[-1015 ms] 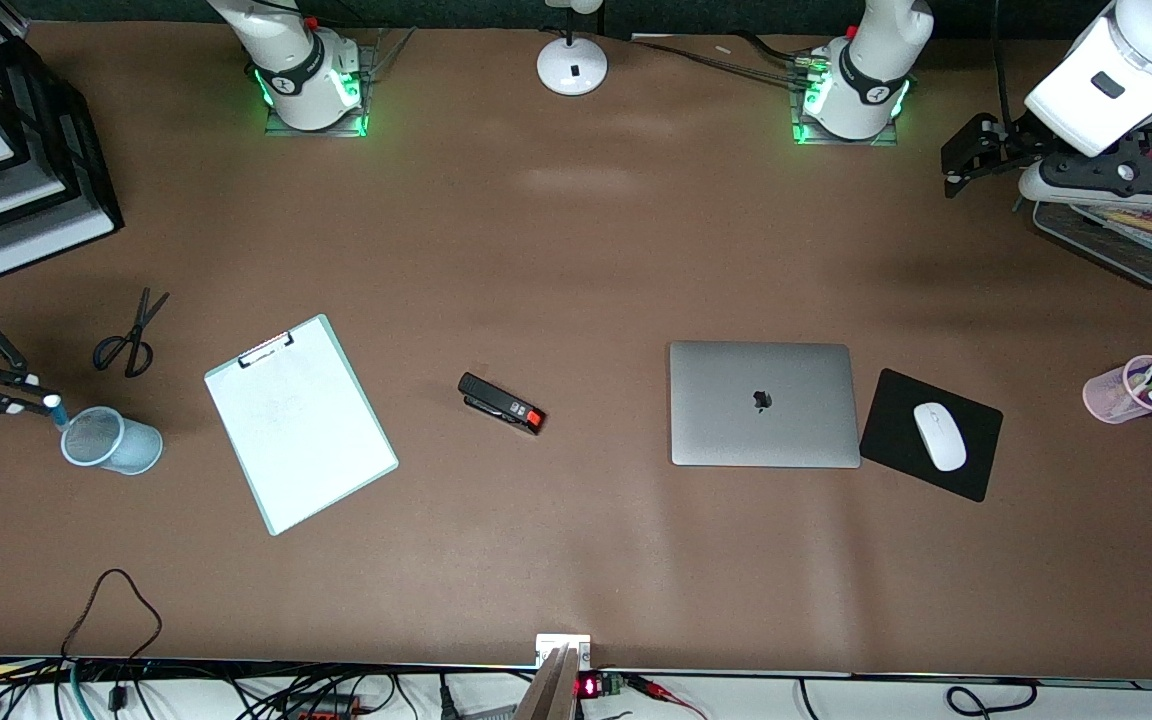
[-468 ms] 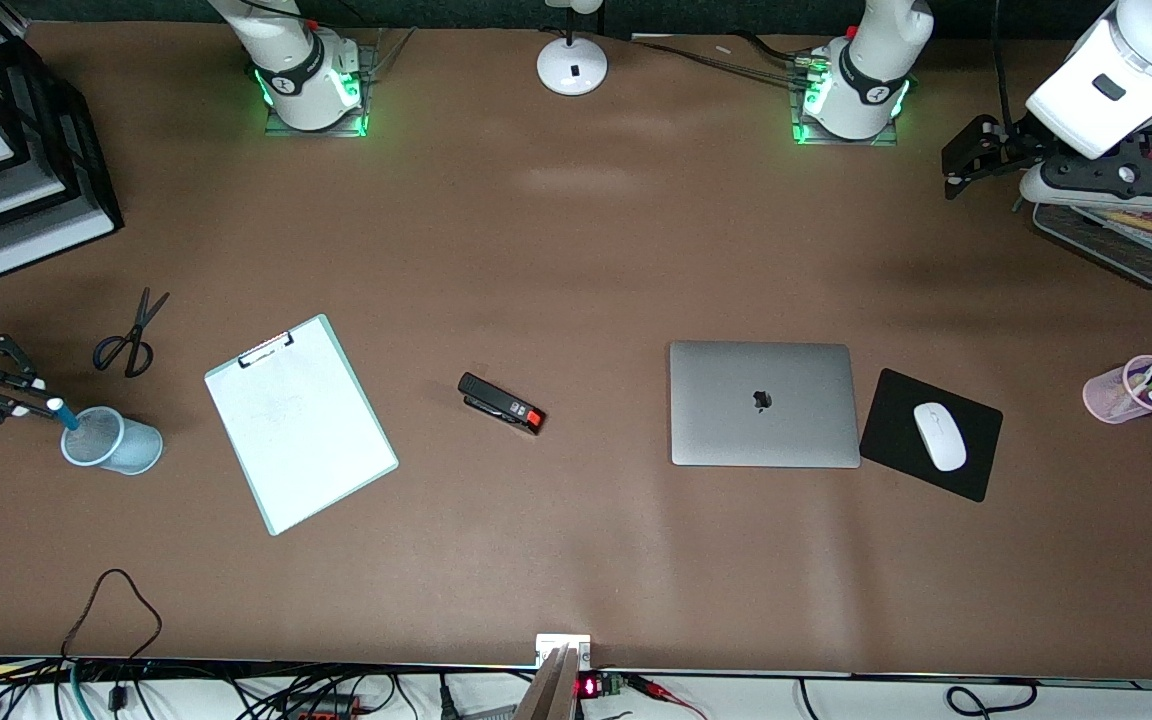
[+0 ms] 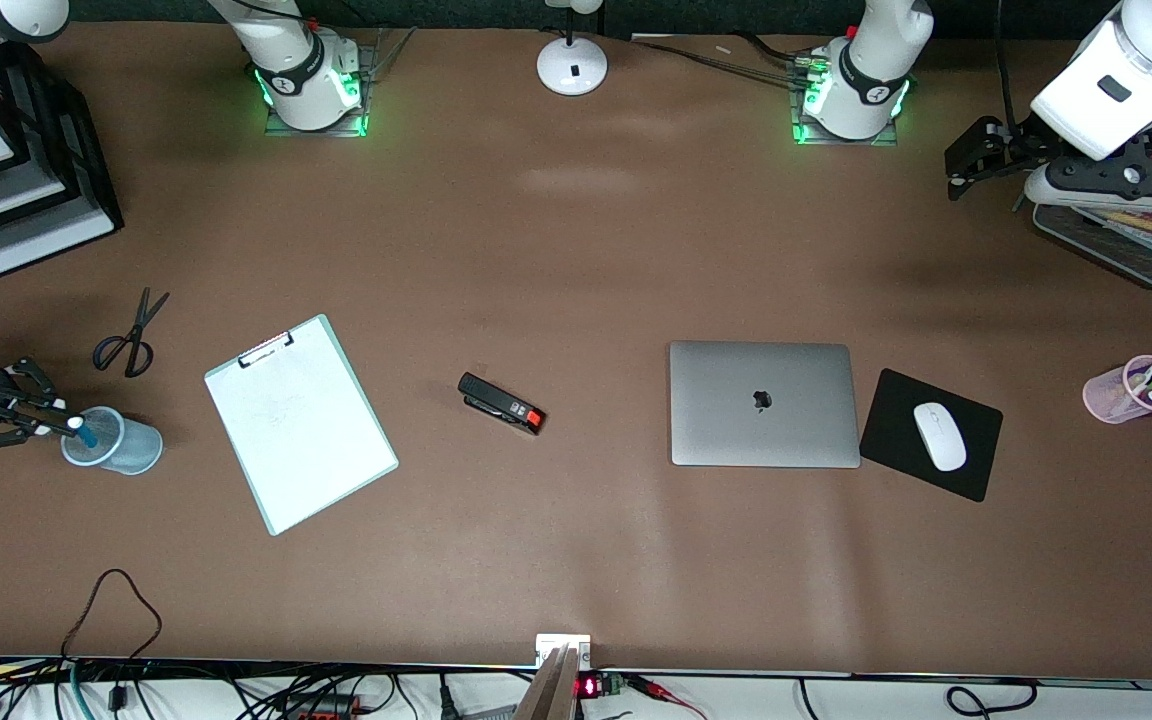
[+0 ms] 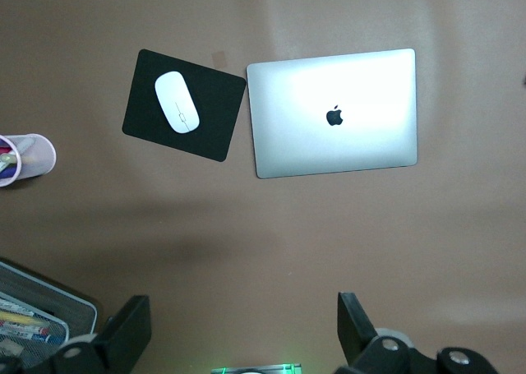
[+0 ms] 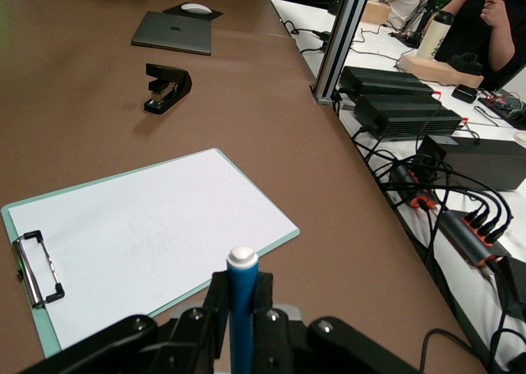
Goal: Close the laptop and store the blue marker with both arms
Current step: 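Carry the blue marker with the right gripper over the light blue pen cup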
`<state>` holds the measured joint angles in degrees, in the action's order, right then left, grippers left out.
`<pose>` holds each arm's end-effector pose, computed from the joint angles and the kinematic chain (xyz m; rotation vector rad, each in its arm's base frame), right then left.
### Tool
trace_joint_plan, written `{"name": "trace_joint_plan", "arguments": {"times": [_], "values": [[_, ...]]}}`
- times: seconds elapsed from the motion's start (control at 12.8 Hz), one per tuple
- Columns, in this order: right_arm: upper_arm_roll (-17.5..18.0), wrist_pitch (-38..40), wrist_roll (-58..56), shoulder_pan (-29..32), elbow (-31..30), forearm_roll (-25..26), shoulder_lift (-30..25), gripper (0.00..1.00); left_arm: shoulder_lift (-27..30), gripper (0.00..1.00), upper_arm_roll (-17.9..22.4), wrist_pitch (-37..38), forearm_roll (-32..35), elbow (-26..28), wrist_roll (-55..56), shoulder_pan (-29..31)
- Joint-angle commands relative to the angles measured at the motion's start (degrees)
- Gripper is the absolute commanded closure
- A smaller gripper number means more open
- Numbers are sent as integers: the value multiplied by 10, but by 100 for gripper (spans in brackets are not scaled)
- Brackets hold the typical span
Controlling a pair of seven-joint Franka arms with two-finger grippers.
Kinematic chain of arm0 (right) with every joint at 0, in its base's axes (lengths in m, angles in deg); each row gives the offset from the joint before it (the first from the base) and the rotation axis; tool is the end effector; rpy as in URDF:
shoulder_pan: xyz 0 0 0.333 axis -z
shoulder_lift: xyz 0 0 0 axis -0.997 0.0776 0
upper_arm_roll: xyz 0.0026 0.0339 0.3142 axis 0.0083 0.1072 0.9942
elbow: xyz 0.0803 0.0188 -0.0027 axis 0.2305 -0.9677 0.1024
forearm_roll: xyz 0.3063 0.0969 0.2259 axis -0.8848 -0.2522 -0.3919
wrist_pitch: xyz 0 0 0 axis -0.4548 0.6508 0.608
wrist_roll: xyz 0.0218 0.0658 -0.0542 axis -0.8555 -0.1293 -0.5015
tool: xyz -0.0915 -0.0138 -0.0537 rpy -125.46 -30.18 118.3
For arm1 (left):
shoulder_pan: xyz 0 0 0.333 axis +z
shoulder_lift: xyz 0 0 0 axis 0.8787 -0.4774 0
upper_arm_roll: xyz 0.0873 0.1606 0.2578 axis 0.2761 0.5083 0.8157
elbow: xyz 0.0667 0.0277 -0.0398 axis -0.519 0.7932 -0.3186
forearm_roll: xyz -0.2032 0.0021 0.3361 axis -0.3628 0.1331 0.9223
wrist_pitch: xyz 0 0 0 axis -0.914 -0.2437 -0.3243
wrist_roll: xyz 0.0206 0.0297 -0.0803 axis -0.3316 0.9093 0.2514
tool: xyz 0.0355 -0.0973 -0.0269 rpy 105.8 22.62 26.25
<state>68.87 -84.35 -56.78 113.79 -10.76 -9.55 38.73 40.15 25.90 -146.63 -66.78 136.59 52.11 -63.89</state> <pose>0.6516 -0.2900 0.2762 -1.7246 -1.6596 -1.1411 0.5108 -0.0913 0.6401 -3.1098 0.1287 0.0761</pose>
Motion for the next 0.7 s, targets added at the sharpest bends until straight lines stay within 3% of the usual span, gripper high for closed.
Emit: {"name": "trace_joint_plan", "arguments": {"times": [0.0,0.62], "values": [[6,4,-8,13,18,-13,26,98,4,0,3,-7,-15,5,-15,5],[0,-24,-23,24,18,-9,40,98,1,0,3,-9,-15,5,-15,6]]}}
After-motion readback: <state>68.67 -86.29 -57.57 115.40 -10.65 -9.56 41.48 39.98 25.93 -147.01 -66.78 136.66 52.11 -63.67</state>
